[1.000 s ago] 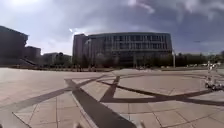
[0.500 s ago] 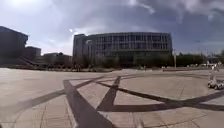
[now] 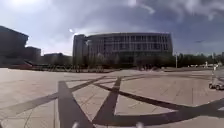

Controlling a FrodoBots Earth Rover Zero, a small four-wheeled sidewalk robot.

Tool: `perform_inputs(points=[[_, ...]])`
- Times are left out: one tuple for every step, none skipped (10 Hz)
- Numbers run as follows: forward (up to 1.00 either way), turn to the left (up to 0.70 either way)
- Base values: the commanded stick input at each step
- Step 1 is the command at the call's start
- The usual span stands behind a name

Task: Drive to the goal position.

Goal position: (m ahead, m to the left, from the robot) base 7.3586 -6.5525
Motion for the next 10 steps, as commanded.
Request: perform_inputs(points=[[0.7, 0.09], [0.7, 0.09], [0.7, 0.09], [0.7, 0.09], [0.7, 0.09], [0.7, 0.09], [0.7, 0.09], [0.7, 0.09], [0.7, 0.09], [0.7, 0.09]])
